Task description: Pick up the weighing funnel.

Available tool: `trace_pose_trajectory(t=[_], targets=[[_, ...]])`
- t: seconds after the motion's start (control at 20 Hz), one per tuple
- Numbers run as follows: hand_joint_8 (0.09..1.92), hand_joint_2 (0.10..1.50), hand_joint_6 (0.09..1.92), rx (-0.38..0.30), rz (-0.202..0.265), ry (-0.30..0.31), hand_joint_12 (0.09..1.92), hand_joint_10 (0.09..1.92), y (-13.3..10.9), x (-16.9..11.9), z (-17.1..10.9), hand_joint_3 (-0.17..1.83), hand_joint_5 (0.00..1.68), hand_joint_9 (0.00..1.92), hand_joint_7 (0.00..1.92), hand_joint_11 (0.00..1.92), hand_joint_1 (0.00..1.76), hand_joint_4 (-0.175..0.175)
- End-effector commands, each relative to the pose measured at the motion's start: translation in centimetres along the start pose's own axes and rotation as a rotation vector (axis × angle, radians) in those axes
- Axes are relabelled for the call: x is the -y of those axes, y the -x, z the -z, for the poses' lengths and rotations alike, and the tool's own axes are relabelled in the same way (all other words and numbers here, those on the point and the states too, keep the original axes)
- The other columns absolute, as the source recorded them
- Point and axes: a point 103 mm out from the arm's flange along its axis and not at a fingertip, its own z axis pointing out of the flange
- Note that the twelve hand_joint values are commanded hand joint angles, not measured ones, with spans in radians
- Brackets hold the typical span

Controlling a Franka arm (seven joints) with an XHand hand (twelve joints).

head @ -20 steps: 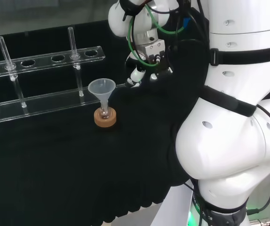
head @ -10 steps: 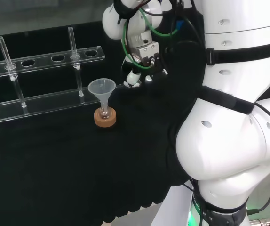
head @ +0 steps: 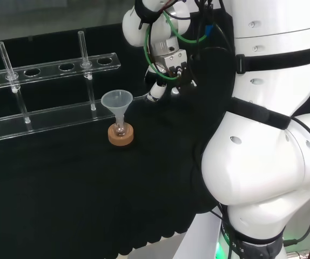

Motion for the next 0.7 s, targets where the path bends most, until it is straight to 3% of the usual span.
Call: trace_pose_trajectory(t=[0.05, 0.3, 0.7], targets=[[0.70, 0.65, 0.10, 0.011, -0.011, 0.002, 1.31, 0.57, -1.4, -0.7, 0.3, 0.52, 0.62, 0.65, 0.39, 0.45, 0.80, -0.021], [0.70, 0.64, 0.11, -0.014, -0.008, 0.015, 1.31, 0.56, -0.2, -0.4, -0.1, 0.53, 0.62, 0.65, 0.39, 0.45, 0.81, -0.021], [0.70, 0.64, 0.12, -0.001, -0.007, 0.004, 1.30, 0.56, -0.7, -1.0, -0.1, 0.54, 0.62, 0.65, 0.39, 0.45, 0.82, -0.020]])
